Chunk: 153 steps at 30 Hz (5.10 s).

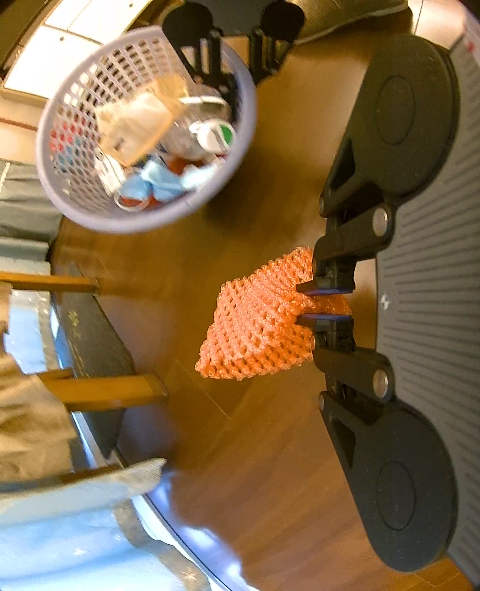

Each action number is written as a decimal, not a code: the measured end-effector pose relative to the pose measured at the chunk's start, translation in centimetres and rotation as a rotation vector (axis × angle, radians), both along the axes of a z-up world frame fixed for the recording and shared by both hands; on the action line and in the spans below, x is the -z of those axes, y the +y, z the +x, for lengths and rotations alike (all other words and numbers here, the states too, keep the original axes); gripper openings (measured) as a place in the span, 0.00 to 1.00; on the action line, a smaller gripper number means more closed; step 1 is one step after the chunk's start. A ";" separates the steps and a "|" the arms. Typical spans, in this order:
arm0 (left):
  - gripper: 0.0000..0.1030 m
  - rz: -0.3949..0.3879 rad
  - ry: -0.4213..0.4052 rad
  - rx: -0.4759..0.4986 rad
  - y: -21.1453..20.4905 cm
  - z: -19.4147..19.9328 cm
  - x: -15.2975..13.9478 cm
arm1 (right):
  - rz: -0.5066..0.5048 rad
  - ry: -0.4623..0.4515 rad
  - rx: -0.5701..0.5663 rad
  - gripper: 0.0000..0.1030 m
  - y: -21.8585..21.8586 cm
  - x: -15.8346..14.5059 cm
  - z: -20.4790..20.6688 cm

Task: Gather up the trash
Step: 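Close the left tool on the orange foam mesh and lift it, then carry the mesh into the basket with the left tool while the right tool holds the basket, then open the left tool to release the mesh into the basket, then lower the basket to the floor with the right tool and release it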

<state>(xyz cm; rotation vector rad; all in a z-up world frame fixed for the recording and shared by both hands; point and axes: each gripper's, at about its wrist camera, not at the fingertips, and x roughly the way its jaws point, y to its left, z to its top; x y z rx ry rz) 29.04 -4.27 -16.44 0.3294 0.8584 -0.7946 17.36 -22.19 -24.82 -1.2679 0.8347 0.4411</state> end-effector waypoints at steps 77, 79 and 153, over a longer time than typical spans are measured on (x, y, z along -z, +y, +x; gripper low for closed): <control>0.12 -0.039 0.068 0.228 -7.2 -0.6 -8.1 | 0.324 0.118 -0.332 0.01 7.0 -7.3 -4.8; 0.12 -0.039 0.062 0.228 -7.2 -0.6 -8.2 | 0.334 0.118 -0.320 0.01 6.9 -7.4 -4.6; 0.45 0.011 -0.019 0.055 -2.7 0.2 -10.8 | 0.513 -0.026 -0.035 0.42 2.2 -13.4 -2.1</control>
